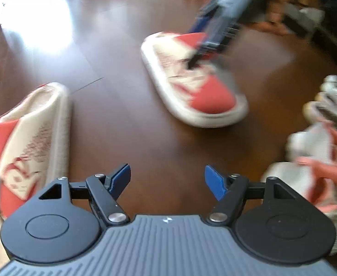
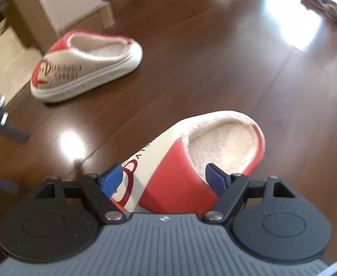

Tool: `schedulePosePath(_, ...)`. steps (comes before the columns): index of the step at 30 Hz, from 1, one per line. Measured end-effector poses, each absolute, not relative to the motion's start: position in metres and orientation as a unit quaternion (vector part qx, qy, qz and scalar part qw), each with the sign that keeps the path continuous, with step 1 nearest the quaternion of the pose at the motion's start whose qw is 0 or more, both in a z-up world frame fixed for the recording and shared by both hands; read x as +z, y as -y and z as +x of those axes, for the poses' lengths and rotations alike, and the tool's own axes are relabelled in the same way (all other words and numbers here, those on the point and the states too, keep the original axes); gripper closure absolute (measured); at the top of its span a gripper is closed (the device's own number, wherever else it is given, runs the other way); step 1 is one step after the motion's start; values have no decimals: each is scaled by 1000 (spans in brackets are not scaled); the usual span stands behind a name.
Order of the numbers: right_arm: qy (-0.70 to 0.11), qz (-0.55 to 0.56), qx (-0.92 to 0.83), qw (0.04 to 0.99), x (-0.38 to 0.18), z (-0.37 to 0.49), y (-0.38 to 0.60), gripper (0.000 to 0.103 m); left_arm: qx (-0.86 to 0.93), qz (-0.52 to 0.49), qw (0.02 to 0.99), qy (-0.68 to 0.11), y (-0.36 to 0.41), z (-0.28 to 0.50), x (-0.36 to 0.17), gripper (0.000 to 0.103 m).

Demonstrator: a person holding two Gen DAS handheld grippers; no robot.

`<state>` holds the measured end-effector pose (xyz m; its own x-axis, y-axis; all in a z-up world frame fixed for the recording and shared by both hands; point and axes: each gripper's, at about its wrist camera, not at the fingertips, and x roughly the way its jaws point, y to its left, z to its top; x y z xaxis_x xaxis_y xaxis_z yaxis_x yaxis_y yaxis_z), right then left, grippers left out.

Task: Organize scattered shoes
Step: 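Move the right gripper to a red-white monkey-print slipper and grasp its heel, then carry the red-white slipper to the floor by the doorway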

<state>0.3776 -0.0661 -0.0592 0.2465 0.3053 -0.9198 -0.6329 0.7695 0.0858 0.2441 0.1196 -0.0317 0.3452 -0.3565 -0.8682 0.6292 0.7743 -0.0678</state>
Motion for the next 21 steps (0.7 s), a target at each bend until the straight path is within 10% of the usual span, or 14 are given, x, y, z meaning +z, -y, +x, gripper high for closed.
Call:
schedulePosePath(6,-530,-73,401,744,-50,363,56,83,-231,91,826,-506,-159,213,-16,31)
schedulePosePath(21,-535,26,591,604,-44,245,-113,89,-58,26,870,-490,-205,17,41,30)
